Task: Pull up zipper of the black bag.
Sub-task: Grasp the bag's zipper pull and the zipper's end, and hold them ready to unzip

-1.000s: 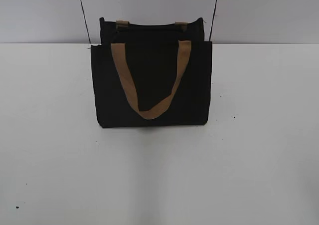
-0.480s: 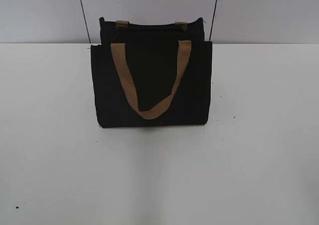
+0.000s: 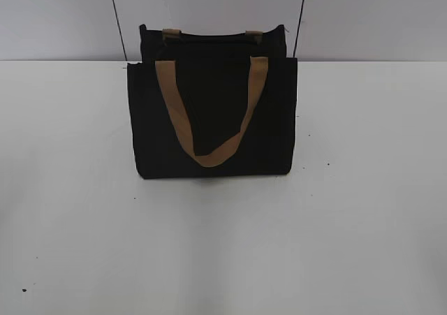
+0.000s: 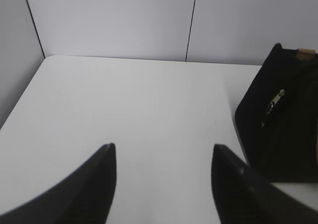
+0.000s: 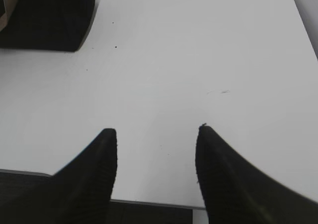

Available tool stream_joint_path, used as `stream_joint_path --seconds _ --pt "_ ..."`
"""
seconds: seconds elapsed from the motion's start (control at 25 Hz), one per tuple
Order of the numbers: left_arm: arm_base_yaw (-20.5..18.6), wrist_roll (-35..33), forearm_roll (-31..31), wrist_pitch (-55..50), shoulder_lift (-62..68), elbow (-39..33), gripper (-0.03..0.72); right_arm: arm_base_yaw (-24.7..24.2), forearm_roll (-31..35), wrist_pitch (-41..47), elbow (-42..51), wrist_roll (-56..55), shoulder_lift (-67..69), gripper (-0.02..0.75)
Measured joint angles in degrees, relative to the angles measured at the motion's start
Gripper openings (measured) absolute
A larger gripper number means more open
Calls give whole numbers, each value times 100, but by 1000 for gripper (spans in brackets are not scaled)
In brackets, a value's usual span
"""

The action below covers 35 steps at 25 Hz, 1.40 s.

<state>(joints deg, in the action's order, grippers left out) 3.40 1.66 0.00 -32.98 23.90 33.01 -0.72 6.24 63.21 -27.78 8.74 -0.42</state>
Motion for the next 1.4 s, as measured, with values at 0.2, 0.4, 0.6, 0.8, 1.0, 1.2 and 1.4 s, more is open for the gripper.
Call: stream_joint_path --seconds 0.2,0.4,0.6,0.8,1.0,1.2,1.4 --pt "0 0 162 1164 1001 0 498 0 0 0 0 0 0 393" --pt "0 0 280 2944 2539 0 498 0 0 0 0 0 0 393" --pt "48 0 362 4441 3941 5 498 0 0 0 0 0 0 393" --pt "396 0 565 5739 5222 5 494 0 0 0 0 0 0 393" --pt "473 21 636 6326 6253 5 425 0 0 0 0 0 0 393" --pt "473 280 676 7336 7202 5 370 0 0 0 0 0 0 393" --pt "485 571 887 8779 8185 9 362 0 0 0 0 0 0 393"
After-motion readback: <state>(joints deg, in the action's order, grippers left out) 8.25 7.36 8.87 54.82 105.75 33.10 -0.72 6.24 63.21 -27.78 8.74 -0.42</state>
